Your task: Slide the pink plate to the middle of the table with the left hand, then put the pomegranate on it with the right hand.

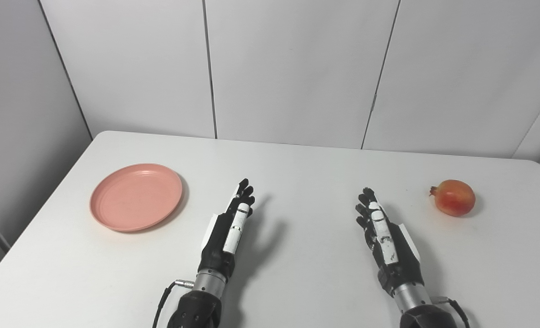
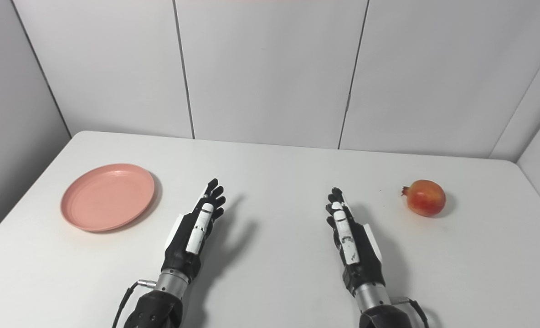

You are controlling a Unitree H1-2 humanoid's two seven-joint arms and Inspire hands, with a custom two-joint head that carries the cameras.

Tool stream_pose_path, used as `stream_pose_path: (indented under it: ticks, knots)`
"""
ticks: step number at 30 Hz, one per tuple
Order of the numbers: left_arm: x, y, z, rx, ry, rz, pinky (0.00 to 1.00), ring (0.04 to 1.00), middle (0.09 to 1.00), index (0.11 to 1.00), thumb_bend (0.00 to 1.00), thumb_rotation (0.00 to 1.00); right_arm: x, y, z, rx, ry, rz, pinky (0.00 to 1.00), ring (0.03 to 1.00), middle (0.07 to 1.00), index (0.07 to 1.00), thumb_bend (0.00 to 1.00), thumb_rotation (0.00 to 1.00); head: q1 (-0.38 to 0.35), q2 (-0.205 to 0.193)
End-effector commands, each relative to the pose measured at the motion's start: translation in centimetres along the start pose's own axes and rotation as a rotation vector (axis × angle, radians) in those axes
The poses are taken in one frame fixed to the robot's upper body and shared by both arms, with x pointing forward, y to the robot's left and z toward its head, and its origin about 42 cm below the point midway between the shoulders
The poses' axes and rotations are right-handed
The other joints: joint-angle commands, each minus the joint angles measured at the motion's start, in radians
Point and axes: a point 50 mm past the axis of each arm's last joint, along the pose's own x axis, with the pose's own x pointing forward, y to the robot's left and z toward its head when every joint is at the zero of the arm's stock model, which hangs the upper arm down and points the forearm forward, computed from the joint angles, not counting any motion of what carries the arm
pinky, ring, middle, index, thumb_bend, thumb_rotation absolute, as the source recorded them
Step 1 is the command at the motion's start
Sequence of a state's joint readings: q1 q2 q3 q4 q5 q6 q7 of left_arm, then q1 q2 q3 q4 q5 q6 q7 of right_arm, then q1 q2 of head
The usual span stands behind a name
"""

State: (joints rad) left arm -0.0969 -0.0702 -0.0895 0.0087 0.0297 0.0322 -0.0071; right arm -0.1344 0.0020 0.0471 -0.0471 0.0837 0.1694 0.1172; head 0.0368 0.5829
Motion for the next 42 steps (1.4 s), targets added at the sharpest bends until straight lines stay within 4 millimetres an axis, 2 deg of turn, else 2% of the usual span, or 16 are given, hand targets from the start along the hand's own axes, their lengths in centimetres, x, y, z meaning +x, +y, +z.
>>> stream_pose_path:
  ticks: [1, 32, 37, 42]
  knots:
    - [0.8, -0.5, 1.8, 0.005, -0.071, -0.011, 0.96, 0.962, 0.981, 0.969, 0.38, 1.00, 0.7, 0.3, 2.0, -0.002, -0.087, 0.013, 1.00, 0.985, 0.983, 0.984, 0.22, 1.00, 0.000, 0.000]
    - [0.8, -0.6, 1.8, 0.003, -0.071, -0.012, 0.96, 0.960, 0.979, 0.968, 0.38, 1.00, 0.7, 0.3, 2.0, -0.001, -0.087, 0.011, 1.00, 0.985, 0.984, 0.984, 0.22, 1.00, 0.005, -0.001]
    - [0.9, -1.0, 1.7, 0.007, -0.065, -0.018, 0.96, 0.959, 0.975, 0.966, 0.40, 1.00, 0.6, 0.0, 2.1, 0.003, -0.083, 0.007, 1.00, 0.986, 0.983, 0.982, 0.22, 1.00, 0.064, -0.013]
    - [1.1, -2.1, 1.4, 0.005, -0.053, -0.021, 0.96, 0.956, 0.971, 0.961, 0.41, 1.00, 0.4, -1.0, 2.1, 0.010, -0.083, 0.010, 1.00, 0.991, 0.989, 0.985, 0.21, 1.00, 0.168, -0.042]
